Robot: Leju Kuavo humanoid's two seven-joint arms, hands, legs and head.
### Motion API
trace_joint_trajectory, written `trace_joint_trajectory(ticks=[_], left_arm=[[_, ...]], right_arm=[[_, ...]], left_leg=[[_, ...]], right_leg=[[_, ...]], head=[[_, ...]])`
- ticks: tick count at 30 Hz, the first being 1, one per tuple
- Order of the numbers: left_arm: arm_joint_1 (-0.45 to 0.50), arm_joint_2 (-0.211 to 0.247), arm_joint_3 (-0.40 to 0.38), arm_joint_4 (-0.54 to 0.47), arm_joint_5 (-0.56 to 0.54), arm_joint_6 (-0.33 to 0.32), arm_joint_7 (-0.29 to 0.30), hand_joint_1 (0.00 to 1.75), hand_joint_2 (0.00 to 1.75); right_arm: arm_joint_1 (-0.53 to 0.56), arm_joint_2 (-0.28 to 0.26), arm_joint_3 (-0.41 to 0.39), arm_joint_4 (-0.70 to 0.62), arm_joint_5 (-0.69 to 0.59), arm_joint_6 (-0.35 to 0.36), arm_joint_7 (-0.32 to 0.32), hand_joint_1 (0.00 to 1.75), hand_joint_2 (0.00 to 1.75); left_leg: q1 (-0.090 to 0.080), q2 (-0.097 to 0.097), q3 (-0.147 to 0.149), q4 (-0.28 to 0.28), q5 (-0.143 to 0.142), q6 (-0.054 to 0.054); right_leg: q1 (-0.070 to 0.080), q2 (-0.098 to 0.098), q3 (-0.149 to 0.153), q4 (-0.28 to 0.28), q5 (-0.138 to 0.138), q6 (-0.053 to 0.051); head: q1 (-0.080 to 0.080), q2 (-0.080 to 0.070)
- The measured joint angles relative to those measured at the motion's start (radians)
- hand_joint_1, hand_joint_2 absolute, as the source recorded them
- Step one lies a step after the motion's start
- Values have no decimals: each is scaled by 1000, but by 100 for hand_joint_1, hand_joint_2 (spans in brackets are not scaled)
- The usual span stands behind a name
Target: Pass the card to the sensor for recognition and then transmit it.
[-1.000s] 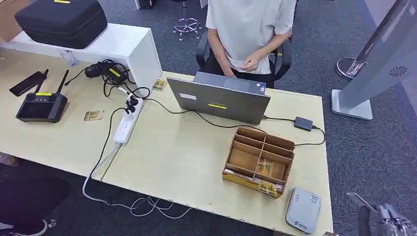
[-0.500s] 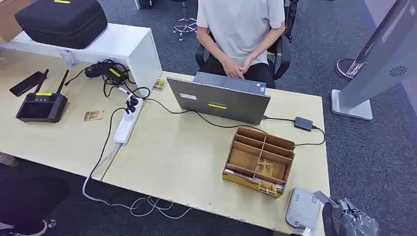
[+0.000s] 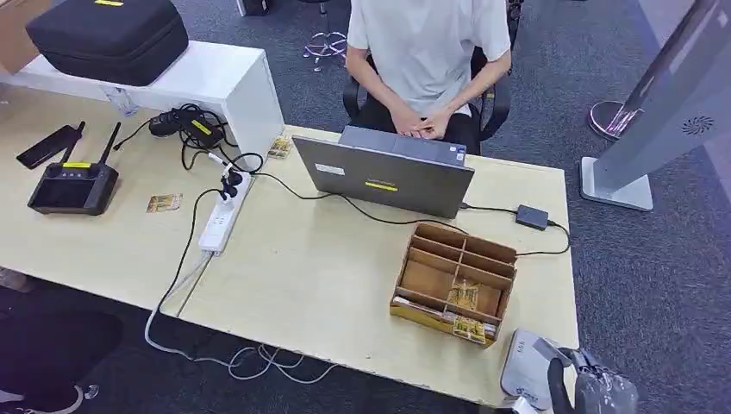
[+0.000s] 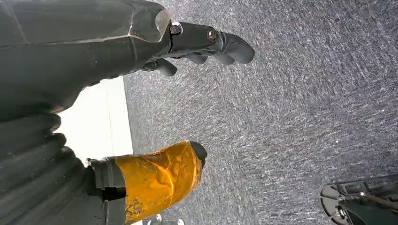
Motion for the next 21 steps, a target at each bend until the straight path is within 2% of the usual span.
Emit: trace_joint_trajectory(ticks=[13,21], left_arm=[[0,0,6,0,-5,6,6,0,175],[0,0,6,0,-14,5,6,0,175]], right_arm=[[-20,31,-23,84,-29,0,-34,175,175],[-27,50,-29,78,-42,-1,-53,175,175]], left_leg=[[0,0,0,0,0,0],[0,0,0,0,0,0]], right_leg=[[0,0,0,0,0,0],[0,0,0,0,0,0]], head=[[0,0],[0,0]])
